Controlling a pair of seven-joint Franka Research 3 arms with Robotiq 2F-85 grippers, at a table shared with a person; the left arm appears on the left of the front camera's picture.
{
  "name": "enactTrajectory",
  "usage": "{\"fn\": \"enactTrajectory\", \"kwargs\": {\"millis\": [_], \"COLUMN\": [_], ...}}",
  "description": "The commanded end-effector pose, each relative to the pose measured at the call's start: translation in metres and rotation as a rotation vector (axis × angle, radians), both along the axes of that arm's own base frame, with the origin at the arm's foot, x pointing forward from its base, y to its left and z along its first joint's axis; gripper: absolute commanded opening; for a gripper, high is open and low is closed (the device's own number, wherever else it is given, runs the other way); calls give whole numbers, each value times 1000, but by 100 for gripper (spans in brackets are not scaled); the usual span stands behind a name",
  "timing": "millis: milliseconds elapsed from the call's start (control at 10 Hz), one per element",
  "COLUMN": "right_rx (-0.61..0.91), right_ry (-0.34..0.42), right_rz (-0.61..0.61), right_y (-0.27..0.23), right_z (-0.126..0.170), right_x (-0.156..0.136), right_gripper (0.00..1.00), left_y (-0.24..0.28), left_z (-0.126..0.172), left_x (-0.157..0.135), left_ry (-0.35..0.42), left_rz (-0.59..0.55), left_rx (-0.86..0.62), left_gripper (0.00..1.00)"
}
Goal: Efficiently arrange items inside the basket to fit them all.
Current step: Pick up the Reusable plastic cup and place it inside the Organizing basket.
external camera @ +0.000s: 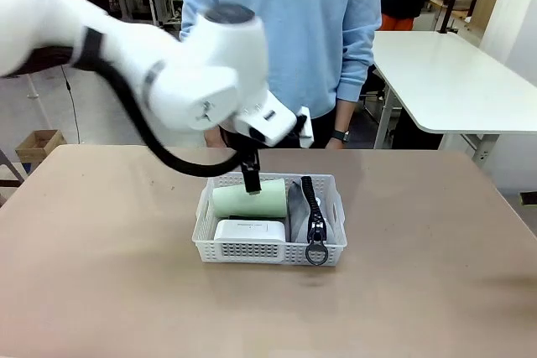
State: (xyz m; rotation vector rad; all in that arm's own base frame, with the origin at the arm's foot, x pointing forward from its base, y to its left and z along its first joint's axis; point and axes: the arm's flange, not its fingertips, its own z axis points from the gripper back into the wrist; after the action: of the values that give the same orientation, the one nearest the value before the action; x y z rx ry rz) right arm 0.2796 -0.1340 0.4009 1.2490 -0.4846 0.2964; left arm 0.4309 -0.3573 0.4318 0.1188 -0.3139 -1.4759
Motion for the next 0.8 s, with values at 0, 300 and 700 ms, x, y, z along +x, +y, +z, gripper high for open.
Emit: {"fn": "enactTrajectory", "kwargs": {"millis": [0, 300, 700], "right_rx": [8, 8, 8], "right_ry": [-17, -17, -17], "right_rz": [1, 1, 1], "right_y": [0, 0, 0], "right_z": [1, 1, 1], "right_x": [0, 0, 0], "right_gripper": [100, 100, 100], "left_y": [87, 216, 369], "left_z": [44, 69, 52], "left_x": [-25, -35, -49], "left_ry": [149, 218, 362], "left_rz": [0, 176, 328], "left_rx": [-205, -429, -749], "left_gripper": [100, 100, 100]}}
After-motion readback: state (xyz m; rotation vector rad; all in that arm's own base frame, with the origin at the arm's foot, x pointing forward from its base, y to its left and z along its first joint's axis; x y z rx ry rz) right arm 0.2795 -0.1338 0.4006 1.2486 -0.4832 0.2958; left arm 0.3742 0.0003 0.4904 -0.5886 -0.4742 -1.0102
